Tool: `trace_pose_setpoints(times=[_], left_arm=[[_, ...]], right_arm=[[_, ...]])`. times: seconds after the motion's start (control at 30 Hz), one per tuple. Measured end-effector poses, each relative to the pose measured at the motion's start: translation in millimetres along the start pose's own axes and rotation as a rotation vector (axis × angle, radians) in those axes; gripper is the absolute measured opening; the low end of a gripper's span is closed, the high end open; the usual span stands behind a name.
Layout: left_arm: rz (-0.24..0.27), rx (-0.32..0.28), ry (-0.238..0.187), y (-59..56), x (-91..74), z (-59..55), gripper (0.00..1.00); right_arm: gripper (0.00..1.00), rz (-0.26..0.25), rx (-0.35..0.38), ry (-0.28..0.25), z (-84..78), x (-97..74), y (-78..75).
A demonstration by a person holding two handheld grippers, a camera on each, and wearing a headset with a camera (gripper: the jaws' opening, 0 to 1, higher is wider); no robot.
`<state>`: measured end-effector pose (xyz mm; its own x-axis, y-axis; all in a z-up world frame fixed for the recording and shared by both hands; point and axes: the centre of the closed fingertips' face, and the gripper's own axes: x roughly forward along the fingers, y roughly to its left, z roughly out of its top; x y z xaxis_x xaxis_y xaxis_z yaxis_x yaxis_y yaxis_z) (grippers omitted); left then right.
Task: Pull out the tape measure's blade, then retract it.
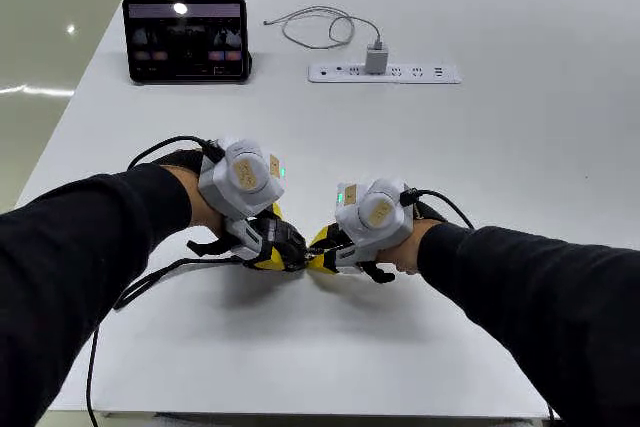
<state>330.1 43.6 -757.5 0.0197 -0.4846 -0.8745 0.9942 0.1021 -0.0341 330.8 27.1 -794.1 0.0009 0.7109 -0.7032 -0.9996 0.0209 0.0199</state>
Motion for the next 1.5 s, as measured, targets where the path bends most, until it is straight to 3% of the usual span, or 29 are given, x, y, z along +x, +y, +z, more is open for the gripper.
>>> trace_pose_setpoints(times=[1.5], left_arm=[[0.012,-0.007,-0.009,0.3,-0.4,-0.2,0.34]], right_arm=[[0.09,-0.028,0.029,0.040,-32.1,-34.4,-4.4]])
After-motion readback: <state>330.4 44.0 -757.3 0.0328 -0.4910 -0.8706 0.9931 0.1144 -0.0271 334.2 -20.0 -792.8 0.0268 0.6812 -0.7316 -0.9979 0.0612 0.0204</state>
